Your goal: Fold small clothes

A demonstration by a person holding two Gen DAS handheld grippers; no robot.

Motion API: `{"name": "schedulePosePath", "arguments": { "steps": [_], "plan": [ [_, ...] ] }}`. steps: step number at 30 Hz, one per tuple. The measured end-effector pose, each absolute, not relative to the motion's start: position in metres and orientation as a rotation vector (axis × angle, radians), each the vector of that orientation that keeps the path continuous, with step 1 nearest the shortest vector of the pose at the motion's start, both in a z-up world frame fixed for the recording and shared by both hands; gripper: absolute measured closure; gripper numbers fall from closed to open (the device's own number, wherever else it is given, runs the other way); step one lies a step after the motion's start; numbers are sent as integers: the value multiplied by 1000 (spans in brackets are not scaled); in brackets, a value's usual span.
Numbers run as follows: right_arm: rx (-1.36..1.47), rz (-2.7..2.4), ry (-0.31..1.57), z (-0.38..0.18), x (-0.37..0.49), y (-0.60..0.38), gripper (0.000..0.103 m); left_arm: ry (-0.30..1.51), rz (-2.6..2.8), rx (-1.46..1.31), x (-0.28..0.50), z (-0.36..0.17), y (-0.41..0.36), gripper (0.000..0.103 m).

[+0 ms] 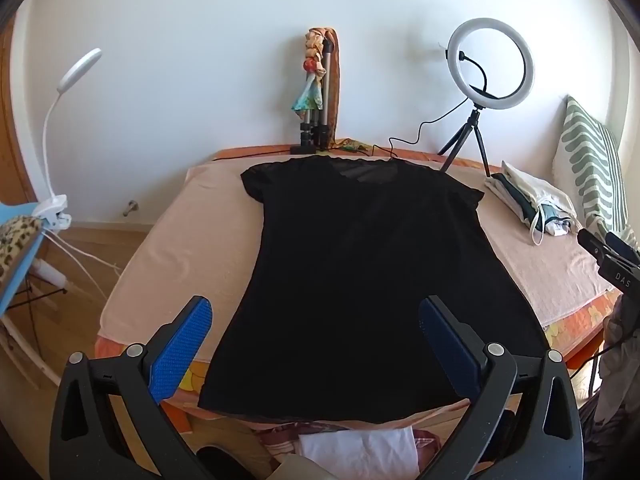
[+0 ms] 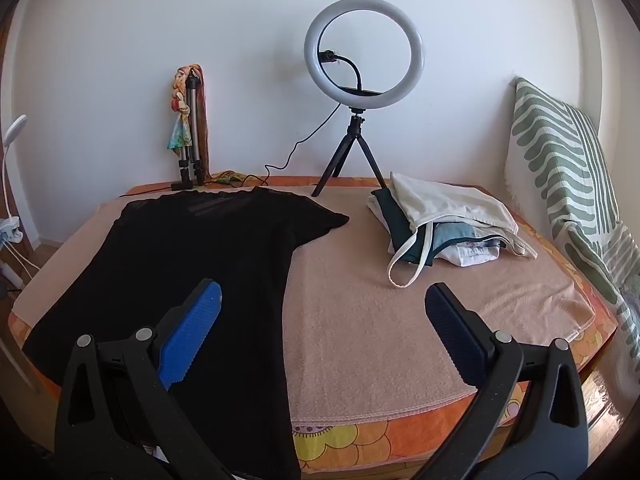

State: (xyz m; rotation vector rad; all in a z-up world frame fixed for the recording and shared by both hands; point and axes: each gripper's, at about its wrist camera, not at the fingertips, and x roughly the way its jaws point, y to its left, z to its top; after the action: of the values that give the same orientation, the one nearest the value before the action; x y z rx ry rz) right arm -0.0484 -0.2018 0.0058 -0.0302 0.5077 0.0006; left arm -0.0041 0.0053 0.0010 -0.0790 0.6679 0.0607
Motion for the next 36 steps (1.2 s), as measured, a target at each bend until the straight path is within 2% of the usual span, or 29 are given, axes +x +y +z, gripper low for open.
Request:
{"name": "schedulePosePath", "arguments": {
  "steps": [36],
  "plan": [
    [-10, 8, 521, 1, -48, -201, 0, 664, 73, -70, -4, 3, 2, 0]
  ]
}}
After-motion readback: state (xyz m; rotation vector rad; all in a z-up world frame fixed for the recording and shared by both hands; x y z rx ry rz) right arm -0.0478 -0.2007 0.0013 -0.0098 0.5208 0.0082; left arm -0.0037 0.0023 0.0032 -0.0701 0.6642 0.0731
